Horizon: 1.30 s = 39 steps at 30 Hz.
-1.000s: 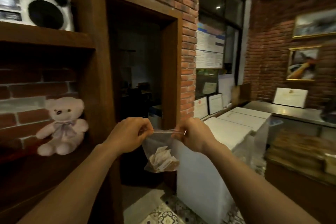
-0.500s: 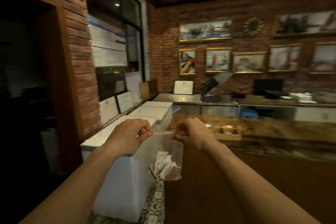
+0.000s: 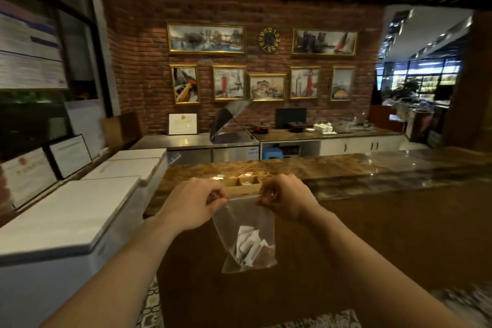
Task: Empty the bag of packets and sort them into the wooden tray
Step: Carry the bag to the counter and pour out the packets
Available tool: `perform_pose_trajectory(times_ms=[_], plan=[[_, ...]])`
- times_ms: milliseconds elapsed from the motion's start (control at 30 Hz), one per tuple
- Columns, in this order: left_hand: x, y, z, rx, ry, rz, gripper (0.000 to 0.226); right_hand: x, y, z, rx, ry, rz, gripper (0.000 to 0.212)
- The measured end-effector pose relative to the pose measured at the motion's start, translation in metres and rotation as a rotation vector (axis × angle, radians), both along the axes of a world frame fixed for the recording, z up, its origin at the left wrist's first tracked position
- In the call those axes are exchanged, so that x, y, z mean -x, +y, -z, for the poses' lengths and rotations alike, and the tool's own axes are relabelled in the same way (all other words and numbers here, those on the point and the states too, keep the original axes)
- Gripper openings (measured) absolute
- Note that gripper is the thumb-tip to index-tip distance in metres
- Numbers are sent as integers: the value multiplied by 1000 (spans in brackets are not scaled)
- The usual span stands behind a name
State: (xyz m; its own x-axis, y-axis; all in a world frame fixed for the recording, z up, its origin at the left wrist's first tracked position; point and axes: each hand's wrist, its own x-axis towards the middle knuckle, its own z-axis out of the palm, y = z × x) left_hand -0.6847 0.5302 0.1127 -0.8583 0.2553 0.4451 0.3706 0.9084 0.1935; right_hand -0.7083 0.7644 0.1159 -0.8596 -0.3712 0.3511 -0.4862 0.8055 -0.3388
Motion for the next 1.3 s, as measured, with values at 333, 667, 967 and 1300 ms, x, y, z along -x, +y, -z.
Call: perform_pose_trajectory(times_ms=[333,667,967,1300], plan=[[37,10,9,3,-26,6,7,33,15,17,21,27,17,18],[74,7,20,-21,-49,-5,9,78,13,29,34,37,-22,11],[154,-16,34,-143,-119,19,9,160,-12,40,3,8,5,10],[317,-64,42,-165,-133,32,8,312,-64,35,-5,-73,29,10]])
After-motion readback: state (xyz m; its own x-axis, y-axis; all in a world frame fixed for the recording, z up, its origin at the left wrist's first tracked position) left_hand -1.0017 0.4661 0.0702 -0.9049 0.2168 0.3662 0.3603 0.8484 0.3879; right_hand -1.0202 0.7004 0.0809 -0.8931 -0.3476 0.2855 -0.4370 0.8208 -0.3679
